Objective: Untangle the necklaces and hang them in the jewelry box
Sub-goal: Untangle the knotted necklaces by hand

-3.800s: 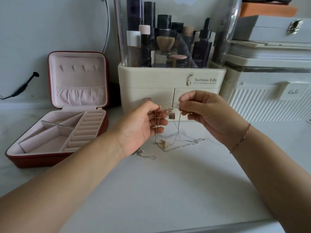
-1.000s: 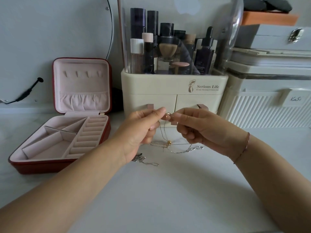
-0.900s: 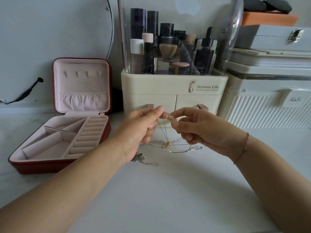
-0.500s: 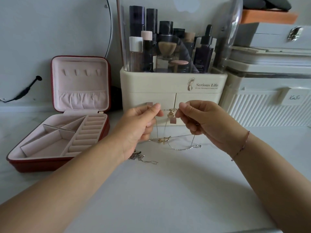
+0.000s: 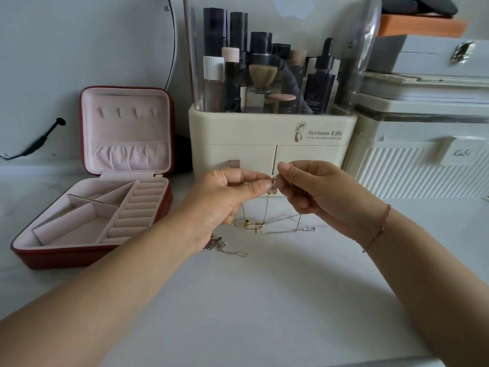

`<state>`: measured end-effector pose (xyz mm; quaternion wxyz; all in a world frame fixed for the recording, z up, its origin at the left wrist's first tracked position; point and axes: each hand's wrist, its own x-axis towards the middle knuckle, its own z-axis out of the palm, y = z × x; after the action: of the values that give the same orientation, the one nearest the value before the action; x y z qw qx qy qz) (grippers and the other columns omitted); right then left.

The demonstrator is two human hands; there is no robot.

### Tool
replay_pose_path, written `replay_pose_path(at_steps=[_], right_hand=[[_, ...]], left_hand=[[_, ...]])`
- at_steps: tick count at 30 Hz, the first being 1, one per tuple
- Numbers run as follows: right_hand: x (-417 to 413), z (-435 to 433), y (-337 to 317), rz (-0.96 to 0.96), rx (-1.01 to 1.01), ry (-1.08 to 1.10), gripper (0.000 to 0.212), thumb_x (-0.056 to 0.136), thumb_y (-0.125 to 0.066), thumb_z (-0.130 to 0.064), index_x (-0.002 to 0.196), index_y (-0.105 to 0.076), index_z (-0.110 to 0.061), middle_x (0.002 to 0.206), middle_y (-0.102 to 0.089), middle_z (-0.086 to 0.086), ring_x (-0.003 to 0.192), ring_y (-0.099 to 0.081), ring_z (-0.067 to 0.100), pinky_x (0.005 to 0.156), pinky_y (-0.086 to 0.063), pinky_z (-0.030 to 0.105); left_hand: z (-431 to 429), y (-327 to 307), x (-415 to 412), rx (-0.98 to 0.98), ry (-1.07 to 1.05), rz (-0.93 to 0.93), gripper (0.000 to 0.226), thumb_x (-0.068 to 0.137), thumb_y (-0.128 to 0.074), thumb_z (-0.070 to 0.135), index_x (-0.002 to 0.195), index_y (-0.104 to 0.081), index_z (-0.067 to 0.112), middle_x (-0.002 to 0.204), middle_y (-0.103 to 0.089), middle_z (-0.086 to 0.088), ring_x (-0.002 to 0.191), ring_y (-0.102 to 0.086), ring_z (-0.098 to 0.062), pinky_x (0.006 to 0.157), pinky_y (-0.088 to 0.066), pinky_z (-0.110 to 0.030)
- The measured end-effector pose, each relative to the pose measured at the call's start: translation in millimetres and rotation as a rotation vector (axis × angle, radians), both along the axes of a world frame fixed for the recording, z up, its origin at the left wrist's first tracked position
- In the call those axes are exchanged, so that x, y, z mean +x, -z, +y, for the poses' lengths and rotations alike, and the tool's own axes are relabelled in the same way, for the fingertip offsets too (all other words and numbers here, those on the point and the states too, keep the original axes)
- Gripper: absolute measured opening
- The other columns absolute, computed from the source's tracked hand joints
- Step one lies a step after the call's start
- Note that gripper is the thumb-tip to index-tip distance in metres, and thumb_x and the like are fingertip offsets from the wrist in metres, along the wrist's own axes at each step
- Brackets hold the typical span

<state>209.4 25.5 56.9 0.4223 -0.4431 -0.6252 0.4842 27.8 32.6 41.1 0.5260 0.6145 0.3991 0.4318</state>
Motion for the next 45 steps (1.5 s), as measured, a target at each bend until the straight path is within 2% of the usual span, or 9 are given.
replay_pose_path(at_steps=[5,9,14,17,21,26,30,36,45], right_hand=[[-0.8,-1.6,-1.1,-0.042,0.043,-0.053,0.026,0.08,-0.068,-0.022,0.098,-0.062,-0.004,0.068,-0.049,0.007,0.052,-0.042,0.01,0.048,-0.035,0.021],[-1.0,-1.0,-1.0,-0.105,0.118,-0.035,0.023,0.076,-0.072,-0.018,0.093,-0.064,-0.004,0.07,-0.057,0.005,0.057,-0.05,0.011,0.054,-0.045,0.024],[-1.7,-0.9,2.2,-0.221,0.271,-0.013,0.043,0.064,-0.082,-0.022,0.099,-0.06,-0.014,0.092,-0.062,0.003,0.083,-0.061,0.014,0.086,-0.053,0.031],[-5.6,-2.7,3.9,-0.363,0.436,0.011,0.039,0.07,-0.082,-0.011,0.1,-0.057,-0.018,0.091,-0.062,0.003,0.082,-0.061,0.02,0.082,-0.053,0.035],[-9.6,-4.1,3.2,-0.259,0.469,0.048,0.023,0.077,-0.077,-0.007,0.093,-0.062,-0.013,0.083,-0.064,0.012,0.075,-0.059,0.03,0.075,-0.053,0.041],[-6.4,-2.0,0.9,-0.112,0.363,0.074,0.007,0.082,-0.069,-0.006,0.089,-0.067,-0.003,0.076,-0.073,0.007,0.068,-0.064,0.014,0.068,-0.053,0.021],[-1.2,2.2,1.6,-0.056,0.355,0.211,0.007,0.086,-0.066,-0.004,0.091,-0.07,-0.006,0.073,-0.072,0.006,0.064,-0.065,0.01,0.064,-0.049,0.017],[-0.3,1.8,-0.4,0.029,0.349,0.231,0.014,0.085,-0.066,-0.003,0.094,-0.069,-0.013,0.081,-0.074,0.004,0.076,-0.069,0.012,0.07,-0.048,0.014],[2.5,-1.0,-7.3,0.281,0.251,0.229,0.016,0.097,-0.046,-0.002,0.093,-0.059,-0.01,0.072,-0.061,0.006,0.071,-0.069,0.02,0.069,-0.058,0.031]], left_hand=[[1.6,0.0,-1.4,-0.022,0.002,-0.064,0.01,0.082,-0.067,0.027,0.084,-0.071,0.018,0.051,-0.02,0.006,0.045,-0.014,-0.009,0.043,-0.01,-0.02],[1.0,0.1,-0.5,-0.042,0.016,-0.074,0.01,0.08,-0.068,0.029,0.078,-0.069,0.019,0.052,-0.019,0.007,0.044,-0.015,-0.008,0.038,-0.013,-0.016],[1.9,0.6,-0.6,-0.1,0.012,-0.108,0.018,0.079,-0.068,0.028,0.062,-0.066,0.022,0.053,-0.019,0.006,0.043,-0.014,-0.007,0.035,-0.015,-0.014],[1.5,0.7,0.2,-0.127,0.033,-0.107,0.019,0.079,-0.066,0.031,0.07,-0.059,0.016,0.049,-0.018,0.008,0.042,-0.013,-0.007,0.034,-0.013,-0.015],[1.2,3.0,2.4,-0.129,0.048,-0.071,0.018,0.088,-0.061,0.028,0.085,-0.055,0.011,0.05,-0.019,0.008,0.043,-0.012,-0.007,0.034,-0.013,-0.016],[-0.6,2.3,2.8,-0.126,0.064,-0.074,0.02,0.091,-0.058,0.025,0.077,-0.071,0.019,0.054,-0.017,0.006,0.045,-0.012,-0.008,0.036,-0.012,-0.016],[1.2,0.0,0.4,-0.115,0.041,-0.08,0.016,0.09,-0.059,0.025,0.093,-0.071,0.015,0.049,-0.017,0.008,0.043,-0.012,-0.008,0.038,-0.011,-0.016],[0.6,0.3,1.9,-0.094,0.011,-0.047,0.019,0.091,-0.058,0.026,0.082,-0.072,0.017,0.05,-0.02,0.008,0.042,-0.016,-0.007,0.037,-0.015,-0.016],[1.9,-2.7,-0.9,-0.138,0.094,-0.176,0.018,0.087,-0.058,0.021,0.093,-0.068,0.007,0.073,-0.067,-0.006,0.05,-0.049,-0.01,0.041,-0.039,-0.018]])
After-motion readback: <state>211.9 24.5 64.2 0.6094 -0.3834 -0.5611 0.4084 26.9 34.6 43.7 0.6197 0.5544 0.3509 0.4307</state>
